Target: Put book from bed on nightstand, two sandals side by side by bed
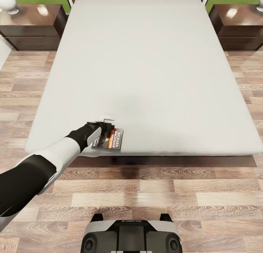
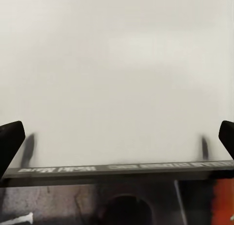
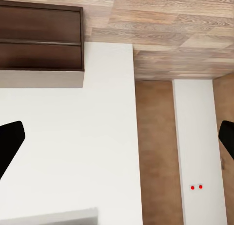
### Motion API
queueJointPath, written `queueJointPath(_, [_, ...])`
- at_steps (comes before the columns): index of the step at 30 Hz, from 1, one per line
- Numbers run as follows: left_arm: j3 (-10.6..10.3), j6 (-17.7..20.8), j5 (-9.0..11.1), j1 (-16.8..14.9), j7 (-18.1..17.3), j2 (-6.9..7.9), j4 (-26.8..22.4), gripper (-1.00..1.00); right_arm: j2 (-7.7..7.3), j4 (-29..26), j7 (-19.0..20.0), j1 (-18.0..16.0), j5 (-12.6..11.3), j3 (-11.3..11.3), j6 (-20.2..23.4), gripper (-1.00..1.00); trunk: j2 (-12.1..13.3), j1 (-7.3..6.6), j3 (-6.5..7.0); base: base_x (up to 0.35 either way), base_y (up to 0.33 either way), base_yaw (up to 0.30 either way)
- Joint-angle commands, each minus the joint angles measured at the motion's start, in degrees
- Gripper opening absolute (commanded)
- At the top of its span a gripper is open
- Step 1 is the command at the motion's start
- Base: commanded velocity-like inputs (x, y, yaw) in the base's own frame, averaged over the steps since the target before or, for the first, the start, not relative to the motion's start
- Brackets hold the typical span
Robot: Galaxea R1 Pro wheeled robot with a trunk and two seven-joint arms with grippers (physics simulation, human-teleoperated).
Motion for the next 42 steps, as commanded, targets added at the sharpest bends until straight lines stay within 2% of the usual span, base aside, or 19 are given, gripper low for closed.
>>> queueJointPath(1, [-0.45,0.21,0.61,-0.03,0.42,0.03,-0.11,1.0,-0.03,0.13,-0.21,-0.05,0.55,-0.48,0.09,1.0,-0.02,0.0,-0.02,0.0,0.0,0.0])
queueJointPath(42, [-0.45,-0.04,0.6,-0.03,0.43,-0.06,-0.19,1.0,-0.04,0.18,-0.19,-0.05,0.5,-0.48,0.09,1.0,-0.02,0.0,-0.02,-0.029,0.0,0.0])
